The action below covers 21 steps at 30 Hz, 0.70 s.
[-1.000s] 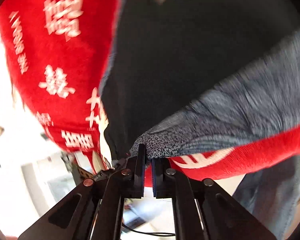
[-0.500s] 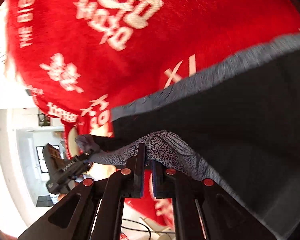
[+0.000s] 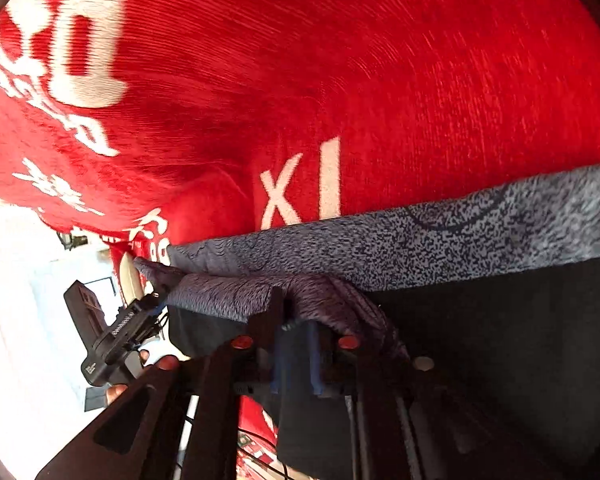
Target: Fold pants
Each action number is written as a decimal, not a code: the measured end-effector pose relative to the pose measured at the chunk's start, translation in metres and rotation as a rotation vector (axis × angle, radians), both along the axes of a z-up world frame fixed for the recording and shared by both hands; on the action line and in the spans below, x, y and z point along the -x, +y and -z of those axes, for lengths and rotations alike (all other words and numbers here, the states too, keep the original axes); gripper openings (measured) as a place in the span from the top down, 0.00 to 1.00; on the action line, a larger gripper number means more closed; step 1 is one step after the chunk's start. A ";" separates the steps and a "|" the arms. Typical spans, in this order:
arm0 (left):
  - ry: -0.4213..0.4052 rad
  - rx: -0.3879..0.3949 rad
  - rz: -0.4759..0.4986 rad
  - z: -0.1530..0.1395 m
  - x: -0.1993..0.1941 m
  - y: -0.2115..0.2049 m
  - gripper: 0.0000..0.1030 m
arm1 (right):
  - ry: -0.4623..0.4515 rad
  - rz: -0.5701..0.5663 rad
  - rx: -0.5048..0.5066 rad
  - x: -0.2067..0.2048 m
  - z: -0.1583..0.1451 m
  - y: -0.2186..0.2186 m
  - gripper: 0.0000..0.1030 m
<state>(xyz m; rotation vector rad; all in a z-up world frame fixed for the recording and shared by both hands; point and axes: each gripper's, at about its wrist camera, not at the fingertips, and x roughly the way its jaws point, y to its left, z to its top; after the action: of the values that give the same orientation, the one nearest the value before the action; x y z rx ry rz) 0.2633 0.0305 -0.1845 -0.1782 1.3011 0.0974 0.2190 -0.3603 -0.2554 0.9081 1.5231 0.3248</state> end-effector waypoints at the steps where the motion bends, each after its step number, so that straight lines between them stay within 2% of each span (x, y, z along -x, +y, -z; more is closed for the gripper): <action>1: -0.029 -0.036 -0.001 -0.009 0.002 0.002 0.17 | -0.016 -0.007 0.001 0.000 -0.007 0.000 0.68; 2: -0.047 -0.060 0.005 -0.017 0.004 0.003 0.17 | -0.028 -0.012 -0.002 0.000 -0.012 0.000 0.53; 4: -0.032 -0.094 0.045 -0.027 0.011 -0.001 0.17 | -0.064 -0.015 0.007 0.000 -0.026 -0.002 0.35; 5: -0.020 -0.117 0.070 -0.030 0.017 -0.006 0.17 | -0.090 -0.012 0.031 0.001 -0.037 -0.004 0.29; 7: 0.007 -0.148 0.130 -0.031 0.031 -0.021 0.17 | -0.138 0.003 0.095 0.005 -0.057 -0.010 0.22; 11: 0.056 -0.154 0.259 -0.027 0.070 -0.073 0.17 | -0.170 0.036 0.214 0.040 -0.089 -0.032 0.22; 15: 0.121 -0.064 0.369 -0.018 0.112 -0.131 0.17 | -0.169 -0.005 0.423 0.111 -0.110 -0.045 0.22; 17: 0.152 -0.014 0.427 -0.015 0.132 -0.156 0.17 | -0.131 0.003 0.486 0.156 -0.113 -0.053 0.22; 21: 0.200 0.075 0.556 -0.013 0.166 -0.206 0.17 | -0.028 0.116 0.512 0.250 -0.111 -0.077 0.22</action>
<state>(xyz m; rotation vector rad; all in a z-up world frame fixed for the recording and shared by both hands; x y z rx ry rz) 0.0977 -0.1760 -0.1712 0.1374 1.5117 -0.4170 -0.0305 -0.4373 -0.1441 0.5766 1.4259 -0.1355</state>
